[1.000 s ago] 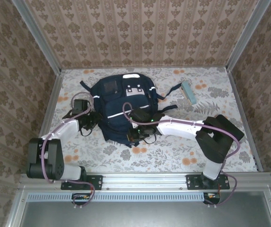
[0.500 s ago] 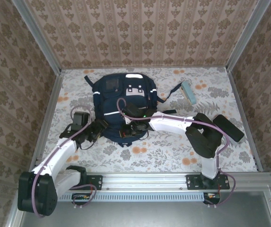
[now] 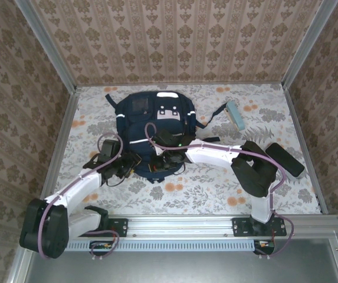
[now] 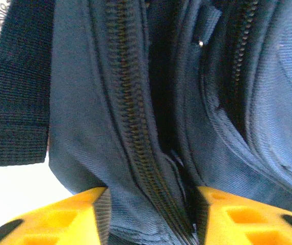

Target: Pack the student bag

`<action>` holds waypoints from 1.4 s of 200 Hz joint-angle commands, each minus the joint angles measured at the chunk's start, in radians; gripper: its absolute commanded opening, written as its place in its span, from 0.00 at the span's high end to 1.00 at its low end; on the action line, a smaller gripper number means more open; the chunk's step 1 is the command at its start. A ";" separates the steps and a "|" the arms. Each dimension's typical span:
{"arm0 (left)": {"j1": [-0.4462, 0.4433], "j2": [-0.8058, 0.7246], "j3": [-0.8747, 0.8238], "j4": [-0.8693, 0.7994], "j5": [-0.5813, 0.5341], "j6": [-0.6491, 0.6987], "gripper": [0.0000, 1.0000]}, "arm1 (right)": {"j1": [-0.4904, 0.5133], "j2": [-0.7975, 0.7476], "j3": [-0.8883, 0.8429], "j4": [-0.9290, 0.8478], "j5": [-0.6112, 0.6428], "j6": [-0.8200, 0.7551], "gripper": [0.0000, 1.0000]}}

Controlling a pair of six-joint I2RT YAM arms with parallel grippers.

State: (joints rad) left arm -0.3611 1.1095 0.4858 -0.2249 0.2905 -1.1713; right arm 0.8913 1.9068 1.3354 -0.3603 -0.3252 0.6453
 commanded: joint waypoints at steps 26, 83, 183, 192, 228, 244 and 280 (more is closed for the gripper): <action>-0.018 0.017 -0.008 -0.029 -0.137 0.000 0.79 | 0.015 -0.063 0.024 -0.217 0.181 -0.129 1.00; -0.033 0.014 -0.034 -0.093 -0.266 0.037 0.91 | -0.043 -0.196 -0.072 -0.370 0.468 -0.217 1.00; -0.028 -0.005 0.012 -0.147 -0.277 0.090 1.00 | -0.233 -0.213 -0.107 -0.345 0.564 -0.219 1.00; -0.021 -0.005 0.022 -0.155 -0.277 0.101 1.00 | -0.233 -0.212 -0.101 -0.341 0.543 -0.220 1.00; 0.022 -0.025 0.099 -0.251 -0.284 0.167 0.81 | -0.180 -0.209 -0.096 -0.267 0.331 -0.240 1.00; 0.035 -0.055 0.126 -0.303 -0.295 0.176 0.54 | -0.140 -0.195 -0.081 -0.228 0.255 -0.240 1.00; 0.037 -0.119 0.142 -0.340 -0.233 0.143 0.37 | -0.087 -0.115 0.005 -0.149 0.113 -0.209 1.00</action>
State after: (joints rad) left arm -0.3256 1.0286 0.5964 -0.4820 0.0441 -1.0264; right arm 0.7696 1.7428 1.2579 -0.5892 -0.0681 0.4191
